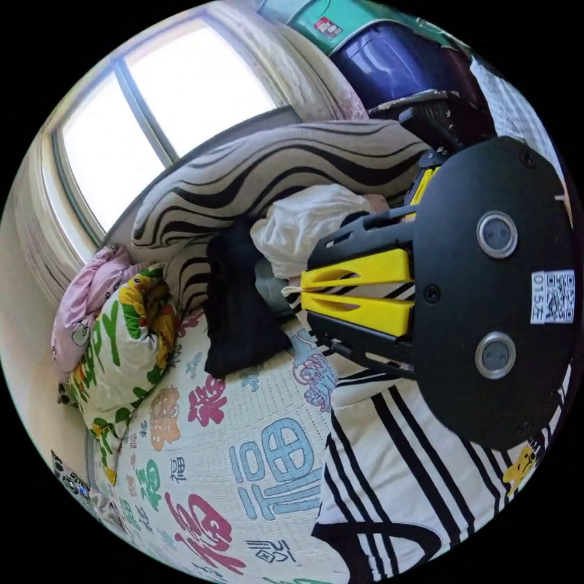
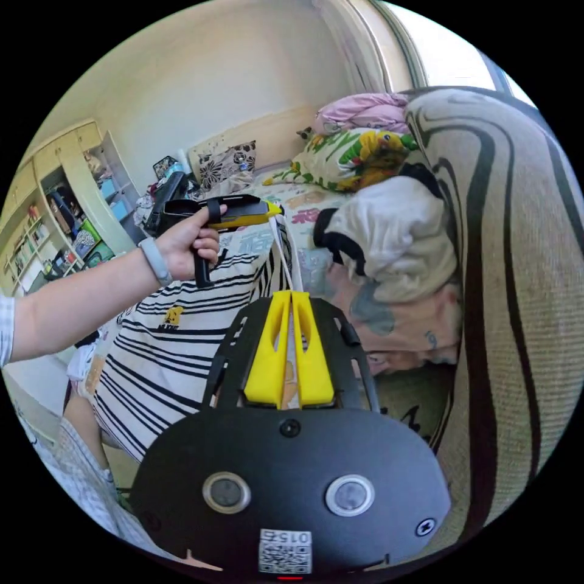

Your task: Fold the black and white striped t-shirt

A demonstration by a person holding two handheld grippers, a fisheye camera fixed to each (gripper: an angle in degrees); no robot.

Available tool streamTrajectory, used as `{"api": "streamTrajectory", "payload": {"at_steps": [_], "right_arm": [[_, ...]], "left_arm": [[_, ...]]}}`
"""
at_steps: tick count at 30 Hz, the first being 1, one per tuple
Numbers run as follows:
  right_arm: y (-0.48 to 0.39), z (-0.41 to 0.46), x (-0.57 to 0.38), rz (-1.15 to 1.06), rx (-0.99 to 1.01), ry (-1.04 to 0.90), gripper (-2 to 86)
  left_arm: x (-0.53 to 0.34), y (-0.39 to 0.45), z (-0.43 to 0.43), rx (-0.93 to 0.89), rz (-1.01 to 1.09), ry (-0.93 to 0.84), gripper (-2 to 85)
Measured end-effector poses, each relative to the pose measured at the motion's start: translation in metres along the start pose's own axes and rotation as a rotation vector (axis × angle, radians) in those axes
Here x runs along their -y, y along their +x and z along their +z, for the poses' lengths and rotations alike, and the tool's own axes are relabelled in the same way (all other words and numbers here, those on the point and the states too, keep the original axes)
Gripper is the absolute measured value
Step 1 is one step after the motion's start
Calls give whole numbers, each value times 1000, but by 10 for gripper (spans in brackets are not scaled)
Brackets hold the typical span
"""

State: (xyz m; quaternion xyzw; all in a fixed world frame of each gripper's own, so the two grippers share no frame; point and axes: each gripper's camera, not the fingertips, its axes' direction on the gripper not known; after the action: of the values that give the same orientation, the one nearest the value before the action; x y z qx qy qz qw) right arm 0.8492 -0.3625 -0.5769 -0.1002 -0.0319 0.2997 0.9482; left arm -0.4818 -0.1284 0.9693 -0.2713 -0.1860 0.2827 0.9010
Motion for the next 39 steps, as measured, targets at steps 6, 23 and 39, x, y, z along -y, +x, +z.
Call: {"api": "streamTrajectory", "payload": {"at_steps": [6, 23, 39], "right_arm": [[-94, 6, 17, -328, 34, 14, -10], [-152, 145, 0, -460, 52, -177, -4], [-125, 253, 24, -389, -47, -211, -7]], "left_arm": [[-32, -82, -135, -98, -28, 183, -4], [-95, -199, -256, 84, -227, 191, 77], [-19, -141, -265, 73, 24, -26, -2]]}}
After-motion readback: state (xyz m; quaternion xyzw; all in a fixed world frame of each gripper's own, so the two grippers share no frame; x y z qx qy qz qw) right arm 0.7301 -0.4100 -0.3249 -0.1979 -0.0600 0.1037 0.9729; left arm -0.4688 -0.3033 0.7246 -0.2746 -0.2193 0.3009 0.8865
